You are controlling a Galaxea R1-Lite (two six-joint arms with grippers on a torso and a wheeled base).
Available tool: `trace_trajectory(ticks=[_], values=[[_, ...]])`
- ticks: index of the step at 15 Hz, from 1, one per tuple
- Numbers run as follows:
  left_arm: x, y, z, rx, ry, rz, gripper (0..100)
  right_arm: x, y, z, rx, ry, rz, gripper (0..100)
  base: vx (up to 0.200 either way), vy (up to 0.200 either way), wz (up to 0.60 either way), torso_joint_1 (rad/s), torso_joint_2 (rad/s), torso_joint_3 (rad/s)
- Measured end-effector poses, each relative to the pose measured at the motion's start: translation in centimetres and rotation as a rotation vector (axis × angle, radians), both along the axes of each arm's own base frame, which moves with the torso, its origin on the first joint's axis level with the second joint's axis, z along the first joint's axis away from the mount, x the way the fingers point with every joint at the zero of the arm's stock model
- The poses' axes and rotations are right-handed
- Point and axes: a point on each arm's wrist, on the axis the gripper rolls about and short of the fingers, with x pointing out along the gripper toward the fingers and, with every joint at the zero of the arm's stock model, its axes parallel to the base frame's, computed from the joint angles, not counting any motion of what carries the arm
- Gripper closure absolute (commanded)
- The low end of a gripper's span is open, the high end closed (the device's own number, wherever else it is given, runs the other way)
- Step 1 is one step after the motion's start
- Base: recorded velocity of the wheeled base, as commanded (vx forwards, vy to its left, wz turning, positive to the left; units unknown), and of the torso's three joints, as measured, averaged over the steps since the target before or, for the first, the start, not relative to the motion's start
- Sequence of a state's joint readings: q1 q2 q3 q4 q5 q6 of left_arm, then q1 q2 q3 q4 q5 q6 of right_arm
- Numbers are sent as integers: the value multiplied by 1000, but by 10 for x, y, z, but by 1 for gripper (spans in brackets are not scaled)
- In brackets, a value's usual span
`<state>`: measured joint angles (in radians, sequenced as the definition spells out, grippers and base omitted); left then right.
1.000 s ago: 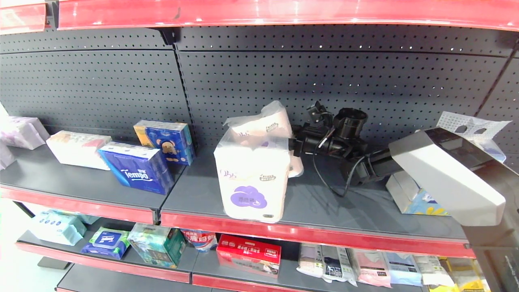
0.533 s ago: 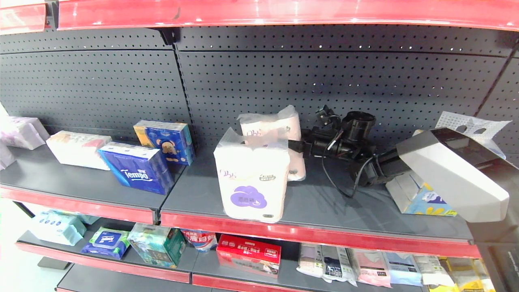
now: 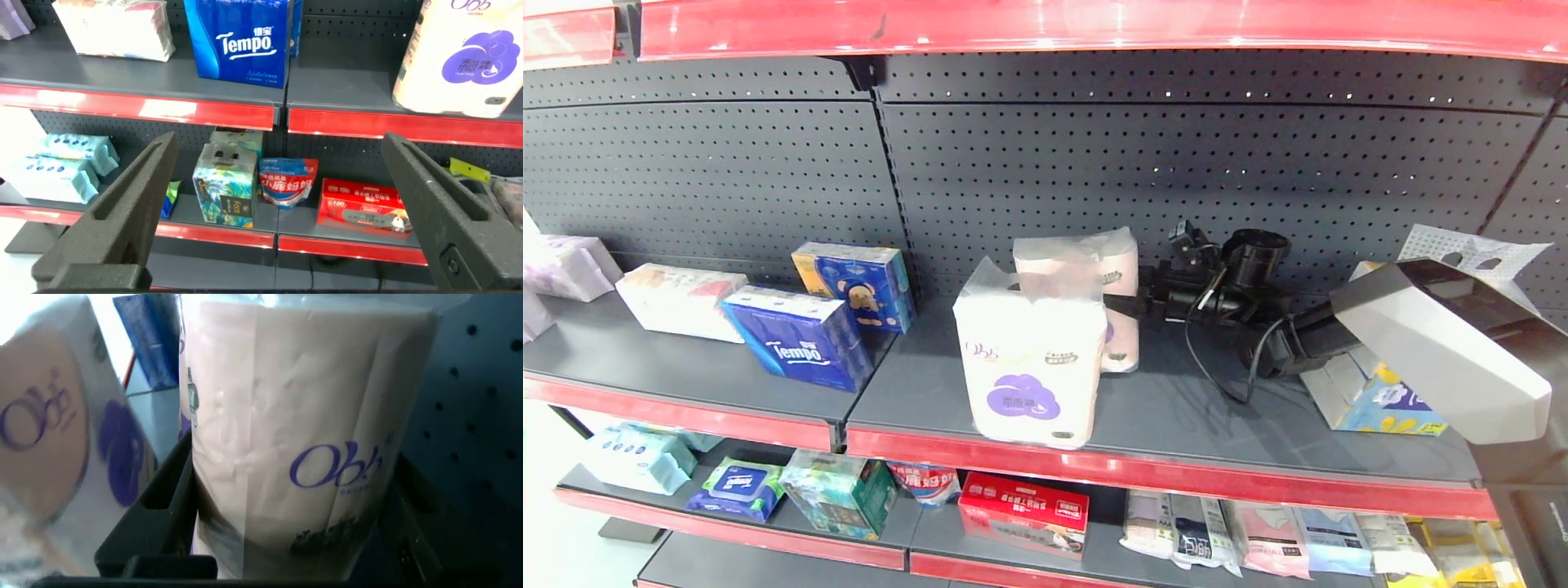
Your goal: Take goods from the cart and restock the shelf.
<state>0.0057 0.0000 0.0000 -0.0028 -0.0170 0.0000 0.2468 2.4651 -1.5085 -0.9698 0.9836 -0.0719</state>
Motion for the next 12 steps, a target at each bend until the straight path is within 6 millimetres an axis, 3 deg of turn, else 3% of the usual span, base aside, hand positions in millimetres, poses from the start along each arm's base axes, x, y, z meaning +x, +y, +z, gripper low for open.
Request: trace_trajectory(ticks=[12], values=[[0, 0, 0, 0, 0, 0, 0, -1, 6, -2, -42, -115, 7, 100, 0, 0, 0, 0, 0, 0]])
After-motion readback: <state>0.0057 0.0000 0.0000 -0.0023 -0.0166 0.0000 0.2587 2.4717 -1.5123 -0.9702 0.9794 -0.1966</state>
